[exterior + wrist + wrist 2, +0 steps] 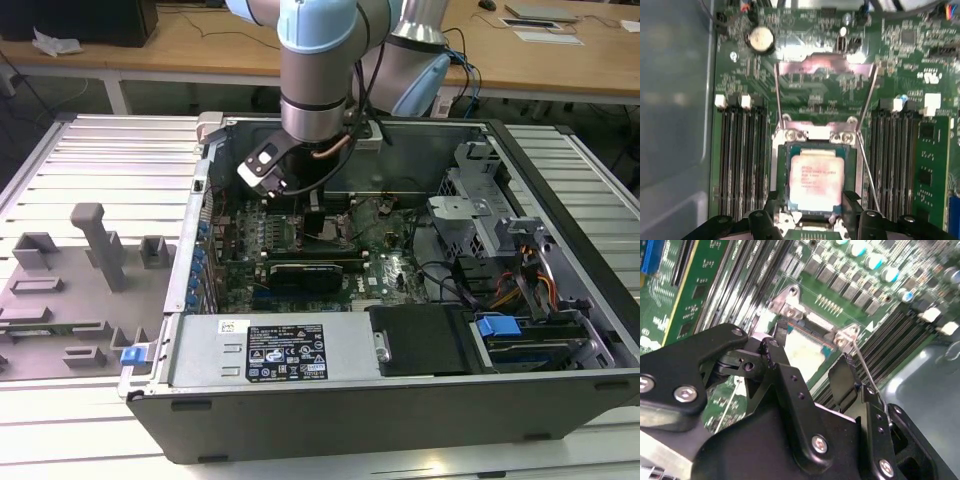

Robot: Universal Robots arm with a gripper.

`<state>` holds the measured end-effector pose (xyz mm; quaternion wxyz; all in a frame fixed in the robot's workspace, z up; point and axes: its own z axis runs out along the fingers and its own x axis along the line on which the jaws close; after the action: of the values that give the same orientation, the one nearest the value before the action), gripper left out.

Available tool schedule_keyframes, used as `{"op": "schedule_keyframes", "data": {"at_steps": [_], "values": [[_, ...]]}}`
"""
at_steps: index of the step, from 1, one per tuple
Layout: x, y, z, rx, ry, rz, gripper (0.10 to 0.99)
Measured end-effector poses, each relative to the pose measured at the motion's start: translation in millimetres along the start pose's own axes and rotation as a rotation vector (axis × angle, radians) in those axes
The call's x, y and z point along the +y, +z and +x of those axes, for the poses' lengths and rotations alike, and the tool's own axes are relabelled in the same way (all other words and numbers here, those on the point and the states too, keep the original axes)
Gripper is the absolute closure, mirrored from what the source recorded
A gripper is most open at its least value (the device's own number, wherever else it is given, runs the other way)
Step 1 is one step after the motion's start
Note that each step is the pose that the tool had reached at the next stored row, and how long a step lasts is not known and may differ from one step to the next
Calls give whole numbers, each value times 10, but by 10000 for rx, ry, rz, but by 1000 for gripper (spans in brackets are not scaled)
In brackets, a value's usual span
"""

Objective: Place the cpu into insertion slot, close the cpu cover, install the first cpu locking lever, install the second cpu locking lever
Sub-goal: 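Place the cpu into insertion slot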

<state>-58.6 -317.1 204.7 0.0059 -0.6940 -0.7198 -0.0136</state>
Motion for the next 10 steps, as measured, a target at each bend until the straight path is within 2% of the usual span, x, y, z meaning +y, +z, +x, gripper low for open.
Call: {"op": "schedule_keyframes", "data": {"at_steps": [1, 2, 6, 10], "values": [[0, 0, 0, 2, 3, 89, 478], [-1, -1, 0, 0, 4, 111, 478], [-1, 0, 0, 4, 4, 117, 478], [-81, -1, 3, 2, 3, 92, 478]]}}
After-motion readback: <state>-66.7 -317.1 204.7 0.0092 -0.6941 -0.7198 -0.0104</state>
